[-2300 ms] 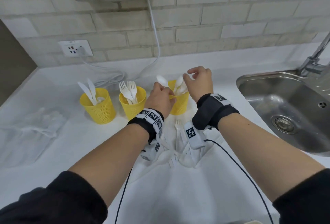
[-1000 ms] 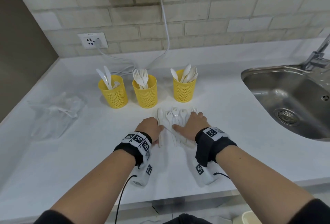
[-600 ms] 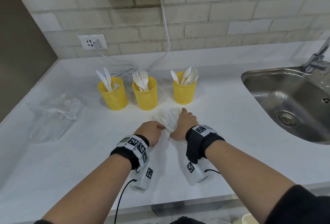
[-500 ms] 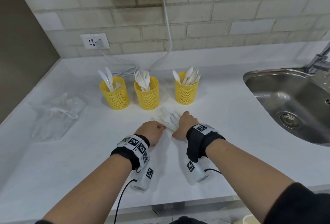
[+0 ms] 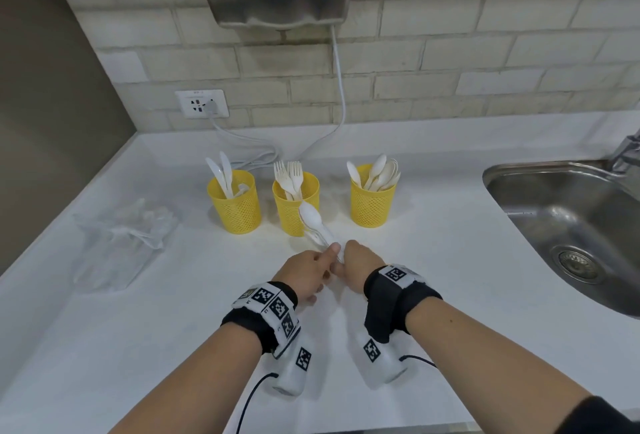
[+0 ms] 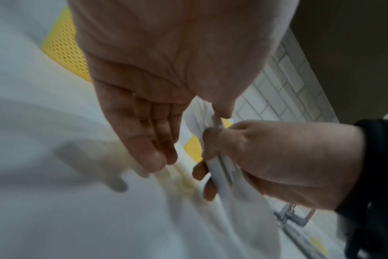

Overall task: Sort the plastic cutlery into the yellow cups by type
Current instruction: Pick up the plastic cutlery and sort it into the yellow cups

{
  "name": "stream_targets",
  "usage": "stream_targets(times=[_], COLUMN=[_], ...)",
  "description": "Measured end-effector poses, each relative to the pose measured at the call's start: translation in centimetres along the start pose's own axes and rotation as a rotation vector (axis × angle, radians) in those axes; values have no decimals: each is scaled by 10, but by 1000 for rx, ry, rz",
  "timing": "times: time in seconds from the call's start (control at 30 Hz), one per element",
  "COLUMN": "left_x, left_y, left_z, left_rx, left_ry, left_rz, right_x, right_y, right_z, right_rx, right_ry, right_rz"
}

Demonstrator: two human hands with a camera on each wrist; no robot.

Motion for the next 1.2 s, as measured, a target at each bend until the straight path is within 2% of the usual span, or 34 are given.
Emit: stream_targets(times=[0.1,0.2,0.37,0.5,0.63,0.73,0.9,1.07,1.13,1.2], left_x=[13,29,46,54,68,73,69,71,78,84], left_y=[23,43,56,67,82,80,71,70,69,66], left_z=[0,-1,0,-4,-13,-11,-3,-5,-4,-5], left_rx=[-109,-221,-245,-304,-385,-400,-350,-348,-350,-339], left_ry=[73,133,194,174,231,264,187,168,161,141], left_rz=[-165,-269,-328,-505,-688,-730,-799,-714,-684,-637], right_x=[12,23,35,36,17,8,17,20,23,34], right_y=[-26,-44,-65,-77,-74,-74,-79,-98,-95,-88], right_z=[-4,-8,-11,-14,-16,-17,-12,-22,-21,-14], right_rx=[184,278,345,437,350,294,295,459,419,359], right_ry=[51,71,38,-10,-137,-234,-180,-261,-291,-255], right_rz=[275,490,565,552,580,620,605,584,599,562])
Point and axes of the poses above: each hand's wrist, its own z-axis towards the middle knuckle, its own x-axis out of the back of the hand, y = z × x, the point moved 9 cm from there along z, towards the middle knuckle, and after that the axes turned 13 degrees about -z, right-handed, at the moved point
